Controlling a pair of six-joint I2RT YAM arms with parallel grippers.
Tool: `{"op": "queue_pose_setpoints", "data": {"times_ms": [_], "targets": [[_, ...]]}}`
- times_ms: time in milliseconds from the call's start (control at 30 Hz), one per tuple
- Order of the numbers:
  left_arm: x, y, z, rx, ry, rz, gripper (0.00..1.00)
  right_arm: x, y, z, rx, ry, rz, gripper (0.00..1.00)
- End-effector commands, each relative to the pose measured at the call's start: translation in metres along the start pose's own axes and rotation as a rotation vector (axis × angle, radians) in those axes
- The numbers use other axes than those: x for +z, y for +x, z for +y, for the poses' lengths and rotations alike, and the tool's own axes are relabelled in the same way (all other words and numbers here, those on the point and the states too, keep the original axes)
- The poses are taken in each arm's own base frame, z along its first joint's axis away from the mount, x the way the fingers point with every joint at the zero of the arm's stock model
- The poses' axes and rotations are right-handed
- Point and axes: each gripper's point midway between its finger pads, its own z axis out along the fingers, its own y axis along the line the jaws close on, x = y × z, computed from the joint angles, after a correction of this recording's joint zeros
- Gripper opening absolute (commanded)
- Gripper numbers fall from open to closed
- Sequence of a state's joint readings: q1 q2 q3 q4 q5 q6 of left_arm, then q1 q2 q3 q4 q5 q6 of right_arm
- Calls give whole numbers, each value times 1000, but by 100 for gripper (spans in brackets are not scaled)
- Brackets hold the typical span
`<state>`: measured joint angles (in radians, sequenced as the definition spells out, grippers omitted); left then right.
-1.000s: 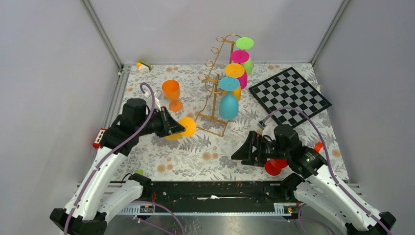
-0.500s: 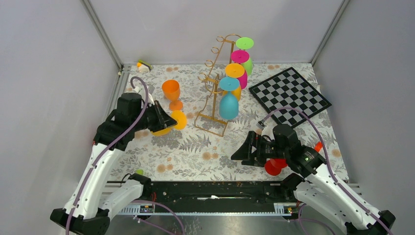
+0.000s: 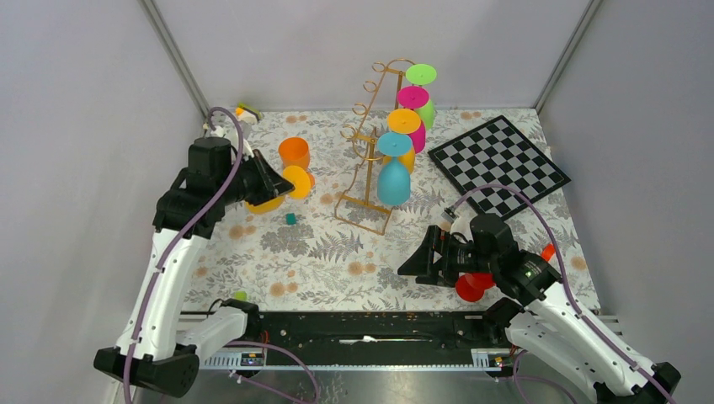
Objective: Place the wine glass upside down on the wine glass rack
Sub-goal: Turn the wine glass upside down at the wine rack.
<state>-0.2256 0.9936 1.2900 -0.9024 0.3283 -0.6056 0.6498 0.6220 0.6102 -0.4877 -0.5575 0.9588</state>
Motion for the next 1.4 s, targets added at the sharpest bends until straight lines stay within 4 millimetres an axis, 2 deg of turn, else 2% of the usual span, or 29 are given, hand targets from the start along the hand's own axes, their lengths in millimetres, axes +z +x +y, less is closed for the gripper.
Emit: {"op": "queue_pose_setpoints", "data": {"times_ms": [0, 467, 733, 933, 1133, 1367], "targets": [[-11, -39, -18, 43, 31, -116, 0, 1, -2, 2, -33, -6, -10, 100], [-9, -105, -39, 3, 75, -310, 0, -3, 1, -2, -39, 8, -14, 100], [7, -134, -62, -14, 179, -350, 0, -7, -4, 1, -81, 42, -9, 100], [22, -146, -83, -71, 299, -329, 0, -7, -6, 3, -80, 48, -17, 100], [45, -150, -108, -162, 467, -230, 0, -8, -3, -1, -71, 48, -18, 99], [65, -159, -120, -239, 547, -163, 0, -8, -4, -3, -59, 49, -34, 99]]}}
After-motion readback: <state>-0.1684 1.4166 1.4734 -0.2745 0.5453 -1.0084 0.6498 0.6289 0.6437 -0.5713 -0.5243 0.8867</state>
